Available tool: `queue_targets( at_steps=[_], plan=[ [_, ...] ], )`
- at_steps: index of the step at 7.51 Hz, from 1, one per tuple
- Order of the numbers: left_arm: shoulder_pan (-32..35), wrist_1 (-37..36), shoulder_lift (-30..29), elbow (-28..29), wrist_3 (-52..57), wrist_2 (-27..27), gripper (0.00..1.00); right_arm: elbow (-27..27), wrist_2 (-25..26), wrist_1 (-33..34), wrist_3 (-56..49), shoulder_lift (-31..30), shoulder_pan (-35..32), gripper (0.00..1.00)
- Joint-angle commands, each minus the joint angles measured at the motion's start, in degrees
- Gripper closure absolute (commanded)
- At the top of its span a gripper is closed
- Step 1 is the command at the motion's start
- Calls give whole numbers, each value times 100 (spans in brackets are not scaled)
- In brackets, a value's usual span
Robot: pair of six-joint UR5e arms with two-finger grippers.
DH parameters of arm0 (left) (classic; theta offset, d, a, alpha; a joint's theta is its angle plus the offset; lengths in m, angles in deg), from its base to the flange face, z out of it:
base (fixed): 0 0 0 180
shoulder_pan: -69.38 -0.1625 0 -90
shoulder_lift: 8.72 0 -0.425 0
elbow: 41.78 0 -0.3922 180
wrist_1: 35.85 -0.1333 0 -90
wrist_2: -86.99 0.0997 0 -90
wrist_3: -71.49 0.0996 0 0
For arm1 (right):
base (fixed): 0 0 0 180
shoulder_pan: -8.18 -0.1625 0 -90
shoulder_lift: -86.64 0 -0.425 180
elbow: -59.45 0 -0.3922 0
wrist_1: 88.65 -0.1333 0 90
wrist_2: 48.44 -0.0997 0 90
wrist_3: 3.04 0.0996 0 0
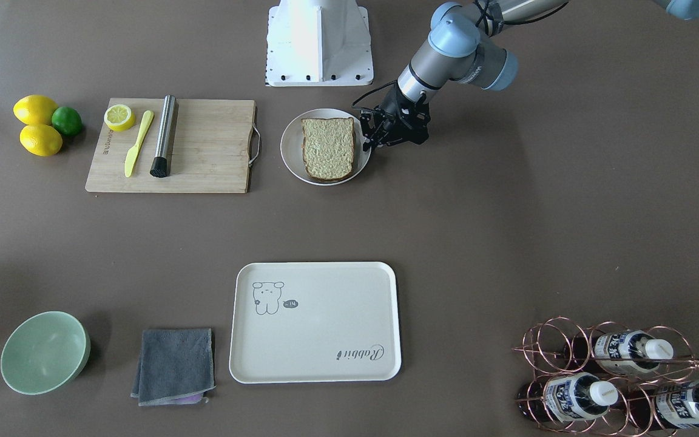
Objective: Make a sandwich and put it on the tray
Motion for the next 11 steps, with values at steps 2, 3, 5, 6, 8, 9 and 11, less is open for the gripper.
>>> queue_targets(
  at_steps=[2, 3, 5, 6, 8, 9, 11],
  plan=[
    [43, -2, -33, -32, -8, -26, 100, 5, -4, 0, 0, -8, -2, 0],
    [61, -28, -112, -41, -9, -70, 100, 5, -4, 0, 0, -8, -2, 0],
    [314, -81, -156, -33, -9, -297, 100, 22, -13, 0, -9, -26, -28, 0],
    [420, -81, -156, -32, -9, -673, 100, 31, -13, 0, -9, -26, -37, 0],
    [509, -81, -183, -50, -9, -747, 100, 40, -22, 0, -44, -43, -63, 0],
    [579, -90, -252, -41, -17, -887, 100, 48, -22, 0, -53, -52, -72, 0],
    [807, -151, -454, -24, -61, -1134, 100, 57, -30, 0, -79, -70, -125, 0]
  ],
)
